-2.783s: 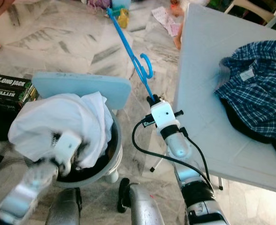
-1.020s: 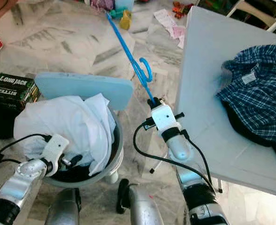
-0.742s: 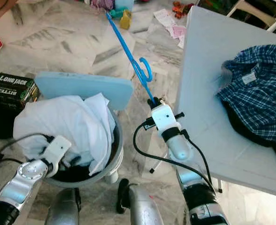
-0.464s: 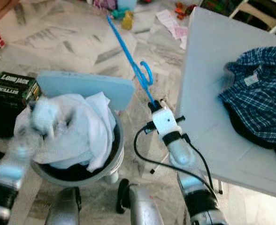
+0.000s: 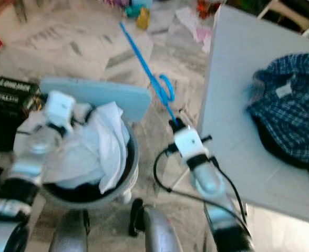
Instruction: Hang hanger
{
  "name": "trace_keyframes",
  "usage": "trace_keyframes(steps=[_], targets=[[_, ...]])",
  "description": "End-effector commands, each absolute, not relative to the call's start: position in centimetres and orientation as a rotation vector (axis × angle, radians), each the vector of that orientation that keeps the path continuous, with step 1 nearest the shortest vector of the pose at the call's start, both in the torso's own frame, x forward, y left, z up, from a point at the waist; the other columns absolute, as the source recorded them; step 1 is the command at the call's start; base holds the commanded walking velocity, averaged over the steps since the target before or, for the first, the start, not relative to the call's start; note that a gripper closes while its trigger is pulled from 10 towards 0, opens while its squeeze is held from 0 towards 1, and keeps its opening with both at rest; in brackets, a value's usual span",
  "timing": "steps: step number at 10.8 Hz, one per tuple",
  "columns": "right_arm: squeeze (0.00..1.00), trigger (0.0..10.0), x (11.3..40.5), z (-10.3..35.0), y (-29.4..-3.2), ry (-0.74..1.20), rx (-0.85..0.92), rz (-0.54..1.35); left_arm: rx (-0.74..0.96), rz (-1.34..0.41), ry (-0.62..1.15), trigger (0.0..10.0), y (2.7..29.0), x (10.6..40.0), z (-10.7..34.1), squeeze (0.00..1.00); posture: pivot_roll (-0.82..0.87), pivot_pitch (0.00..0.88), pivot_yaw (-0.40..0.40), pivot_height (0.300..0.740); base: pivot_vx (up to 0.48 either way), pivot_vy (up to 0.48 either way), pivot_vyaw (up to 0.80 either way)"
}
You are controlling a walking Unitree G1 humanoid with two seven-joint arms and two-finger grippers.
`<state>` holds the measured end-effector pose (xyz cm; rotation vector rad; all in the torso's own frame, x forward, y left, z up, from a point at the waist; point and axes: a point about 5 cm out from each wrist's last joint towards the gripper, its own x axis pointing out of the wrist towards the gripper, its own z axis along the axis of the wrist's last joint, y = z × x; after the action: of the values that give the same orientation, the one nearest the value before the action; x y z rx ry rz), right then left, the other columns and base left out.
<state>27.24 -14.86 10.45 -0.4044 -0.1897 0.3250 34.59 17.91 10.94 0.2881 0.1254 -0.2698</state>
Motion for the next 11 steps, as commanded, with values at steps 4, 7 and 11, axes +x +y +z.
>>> trace_keyframes(steps=[4, 7, 11], targets=[[0.00, 10.0, 26.7, 9.9, -17.2, -0.103, -0.440, 0.270, 0.250, -0.345, 0.334, 0.0, 17.3, 33.9, 6.2, 0.00, -0.12, 0.324, -0.205, 0.740, 0.000, 0.000, 0.00], [0.00, 10.0, 27.3, 10.0, -16.5, -0.106, -0.435, 0.290, 0.239, -0.305, 0.370, 0.0, 18.6, 33.1, 4.9, 0.00, -0.09, 0.306, -0.208, 0.740, 0.000, 0.000, 0.00], [0.00, 10.0, 27.4, 9.8, -16.1, -0.102, -0.430, 0.298, 0.201, -0.267, 0.388, 0.0, 18.9, 32.8, 4.2, 0.00, -0.08, 0.292, -0.200, 0.740, 0.000, 0.000, 0.00]])
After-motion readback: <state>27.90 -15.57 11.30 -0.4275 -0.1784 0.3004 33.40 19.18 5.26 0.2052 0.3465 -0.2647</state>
